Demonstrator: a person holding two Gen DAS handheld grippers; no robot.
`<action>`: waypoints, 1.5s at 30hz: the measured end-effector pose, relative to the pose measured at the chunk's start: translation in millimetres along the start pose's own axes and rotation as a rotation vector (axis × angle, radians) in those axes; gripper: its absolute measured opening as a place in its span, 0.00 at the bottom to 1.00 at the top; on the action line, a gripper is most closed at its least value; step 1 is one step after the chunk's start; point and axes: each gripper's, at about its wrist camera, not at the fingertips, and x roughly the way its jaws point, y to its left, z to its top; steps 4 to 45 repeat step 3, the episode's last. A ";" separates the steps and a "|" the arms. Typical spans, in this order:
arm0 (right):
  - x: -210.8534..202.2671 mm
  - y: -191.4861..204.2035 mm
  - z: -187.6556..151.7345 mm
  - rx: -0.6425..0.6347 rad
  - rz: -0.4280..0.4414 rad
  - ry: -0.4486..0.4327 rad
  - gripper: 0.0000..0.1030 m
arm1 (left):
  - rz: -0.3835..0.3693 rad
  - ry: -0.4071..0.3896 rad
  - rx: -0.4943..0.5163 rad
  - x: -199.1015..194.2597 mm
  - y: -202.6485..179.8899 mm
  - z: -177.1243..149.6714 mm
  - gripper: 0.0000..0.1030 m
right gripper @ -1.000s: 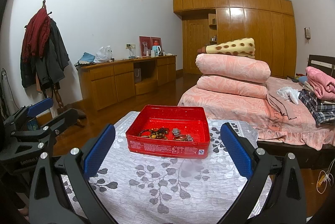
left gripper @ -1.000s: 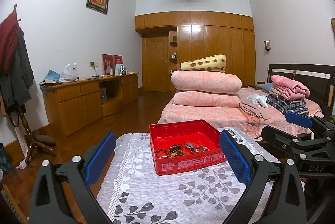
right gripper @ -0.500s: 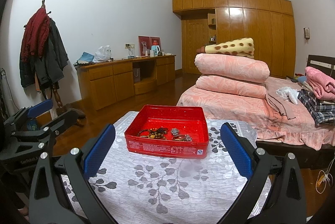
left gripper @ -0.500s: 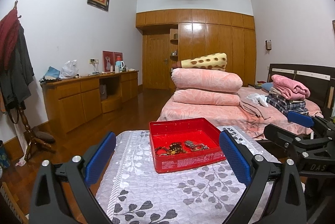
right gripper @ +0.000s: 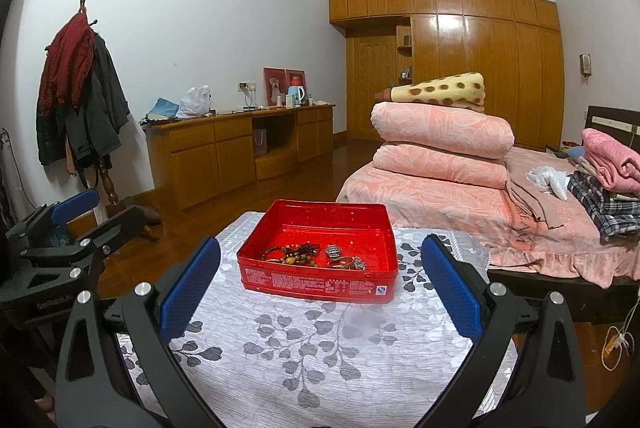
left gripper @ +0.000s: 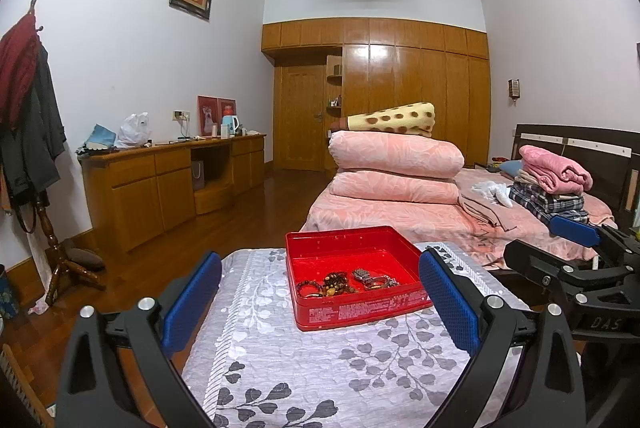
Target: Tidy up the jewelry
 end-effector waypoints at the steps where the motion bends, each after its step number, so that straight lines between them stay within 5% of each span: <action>1: 0.6 0.7 -0.2 -0.002 0.000 0.000 0.95 | 0.000 0.002 0.000 0.0 0.0 0.1 0.94; 45: 0.5 0.7 -0.1 -0.002 0.000 0.000 0.95 | 0.000 0.005 -0.002 -0.6 -0.5 0.4 0.94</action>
